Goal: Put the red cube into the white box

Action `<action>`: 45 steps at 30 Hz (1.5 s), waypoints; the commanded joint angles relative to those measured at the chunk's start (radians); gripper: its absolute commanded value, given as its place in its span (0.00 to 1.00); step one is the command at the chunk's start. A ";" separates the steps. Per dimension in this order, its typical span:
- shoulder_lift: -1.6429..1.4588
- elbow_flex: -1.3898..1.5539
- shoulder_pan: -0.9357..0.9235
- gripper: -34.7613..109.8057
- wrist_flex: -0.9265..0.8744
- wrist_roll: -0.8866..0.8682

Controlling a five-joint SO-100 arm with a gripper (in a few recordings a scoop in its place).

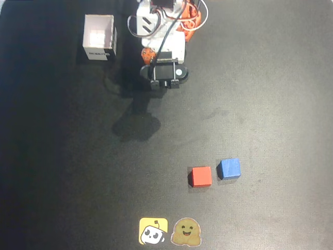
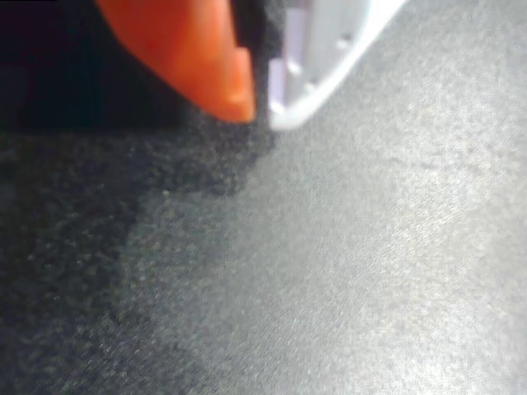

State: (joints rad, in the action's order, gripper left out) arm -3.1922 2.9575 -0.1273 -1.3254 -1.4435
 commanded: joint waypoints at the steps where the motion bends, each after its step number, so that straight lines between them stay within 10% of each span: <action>1: -0.003 -0.003 0.002 0.24 -0.005 -0.005; 37: 0.006 -0.078 -0.009 0.28 0.213 0.115; 45: 0.578 -0.488 -0.005 0.30 0.252 0.160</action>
State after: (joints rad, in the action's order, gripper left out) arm -2.8195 2.6599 -0.1365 -1.0861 -1.3023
